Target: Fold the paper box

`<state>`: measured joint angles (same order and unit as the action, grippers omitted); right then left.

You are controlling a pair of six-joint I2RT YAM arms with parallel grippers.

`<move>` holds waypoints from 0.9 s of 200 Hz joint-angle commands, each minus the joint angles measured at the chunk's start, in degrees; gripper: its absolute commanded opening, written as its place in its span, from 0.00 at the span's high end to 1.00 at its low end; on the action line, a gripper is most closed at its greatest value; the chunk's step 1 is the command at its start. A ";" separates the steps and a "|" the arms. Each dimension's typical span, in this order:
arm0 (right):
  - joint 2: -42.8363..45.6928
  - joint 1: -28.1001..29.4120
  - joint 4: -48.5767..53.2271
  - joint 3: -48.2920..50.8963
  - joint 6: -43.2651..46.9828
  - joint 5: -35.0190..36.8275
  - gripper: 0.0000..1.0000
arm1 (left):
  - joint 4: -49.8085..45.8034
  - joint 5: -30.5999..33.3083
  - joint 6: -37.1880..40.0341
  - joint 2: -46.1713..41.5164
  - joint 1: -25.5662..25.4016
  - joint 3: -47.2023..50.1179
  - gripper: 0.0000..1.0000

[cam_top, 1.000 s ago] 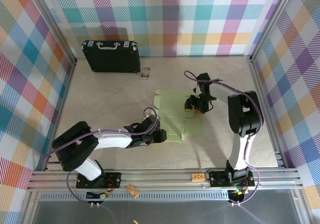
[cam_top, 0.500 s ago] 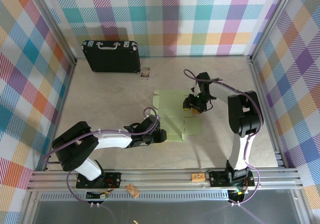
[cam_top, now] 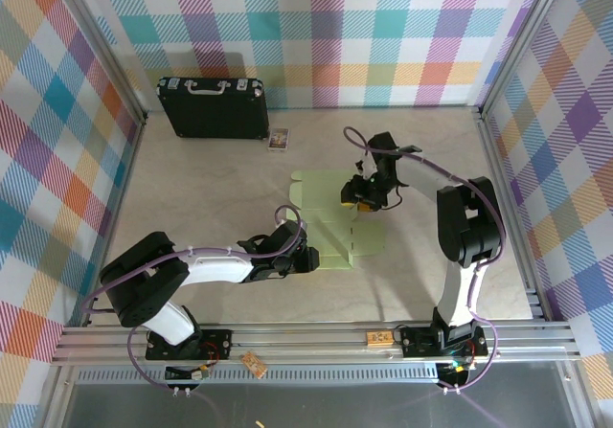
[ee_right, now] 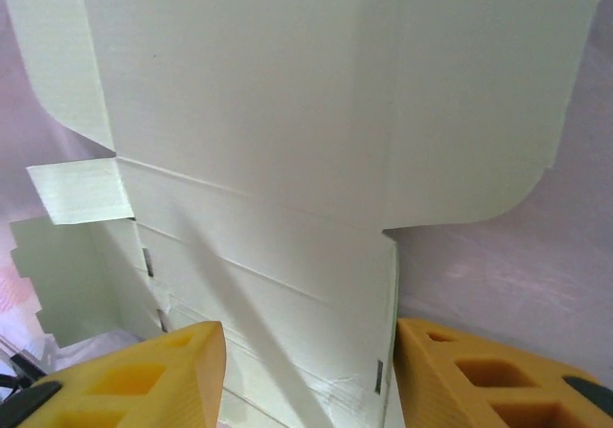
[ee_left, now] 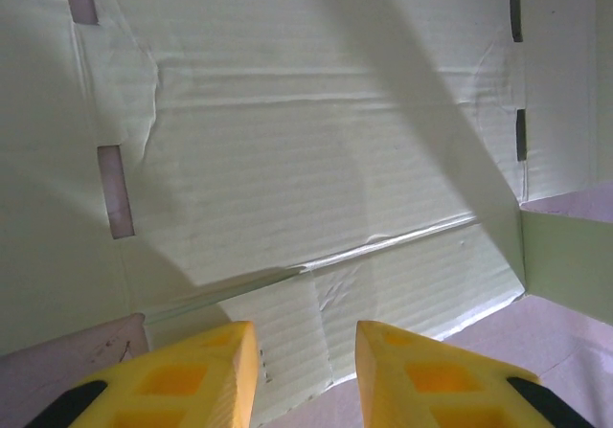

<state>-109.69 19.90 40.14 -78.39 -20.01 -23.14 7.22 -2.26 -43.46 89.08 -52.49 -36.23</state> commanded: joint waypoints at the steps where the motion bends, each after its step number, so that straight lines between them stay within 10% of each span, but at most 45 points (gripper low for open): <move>1: -0.10 0.73 0.59 -1.24 1.12 -2.77 0.51 | -4.05 0.57 0.91 1.38 -0.55 0.72 0.65; 113: -9.35 2.56 -3.52 -0.37 -0.81 -3.35 0.52 | -4.09 0.49 1.14 0.38 -0.60 0.98 0.65; 180: -9.65 2.56 -6.18 3.33 -0.89 -0.54 0.53 | -16.45 0.67 5.91 -13.65 4.44 -5.33 0.39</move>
<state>-116.97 22.11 35.35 -78.30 -20.53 -27.66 -1.10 -2.00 -40.45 81.43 -51.48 -37.43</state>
